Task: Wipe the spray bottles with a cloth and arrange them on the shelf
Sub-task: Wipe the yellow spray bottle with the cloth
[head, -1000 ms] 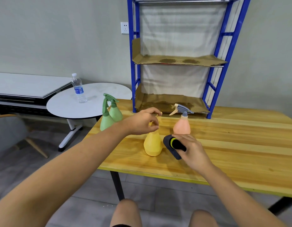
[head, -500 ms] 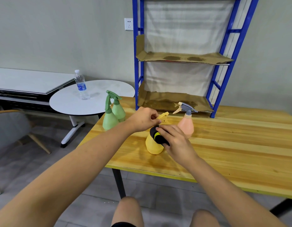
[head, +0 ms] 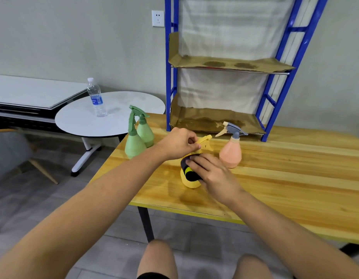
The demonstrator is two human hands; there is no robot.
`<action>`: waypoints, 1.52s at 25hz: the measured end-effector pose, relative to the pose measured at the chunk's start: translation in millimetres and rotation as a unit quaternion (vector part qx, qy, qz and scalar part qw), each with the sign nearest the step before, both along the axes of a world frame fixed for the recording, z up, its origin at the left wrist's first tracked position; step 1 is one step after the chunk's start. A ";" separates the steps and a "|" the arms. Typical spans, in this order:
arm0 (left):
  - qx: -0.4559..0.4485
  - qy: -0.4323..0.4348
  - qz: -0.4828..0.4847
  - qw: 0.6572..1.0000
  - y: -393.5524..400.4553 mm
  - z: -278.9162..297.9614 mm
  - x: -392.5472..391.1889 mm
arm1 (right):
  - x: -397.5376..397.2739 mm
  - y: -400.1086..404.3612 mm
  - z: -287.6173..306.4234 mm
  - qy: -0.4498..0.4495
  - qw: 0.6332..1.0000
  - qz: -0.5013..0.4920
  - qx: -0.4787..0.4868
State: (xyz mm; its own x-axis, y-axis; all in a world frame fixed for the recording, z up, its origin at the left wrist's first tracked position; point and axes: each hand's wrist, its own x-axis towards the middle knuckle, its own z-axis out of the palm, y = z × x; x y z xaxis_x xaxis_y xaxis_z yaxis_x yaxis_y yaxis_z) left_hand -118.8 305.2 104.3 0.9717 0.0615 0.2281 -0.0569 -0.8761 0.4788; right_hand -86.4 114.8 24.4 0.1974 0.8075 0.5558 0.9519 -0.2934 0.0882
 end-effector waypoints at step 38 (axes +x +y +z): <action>0.020 0.015 -0.045 0.999 7.1 6.5 1.4 | 18.3 -15.6 -19.2 -0.039 0.998 0.052 -0.015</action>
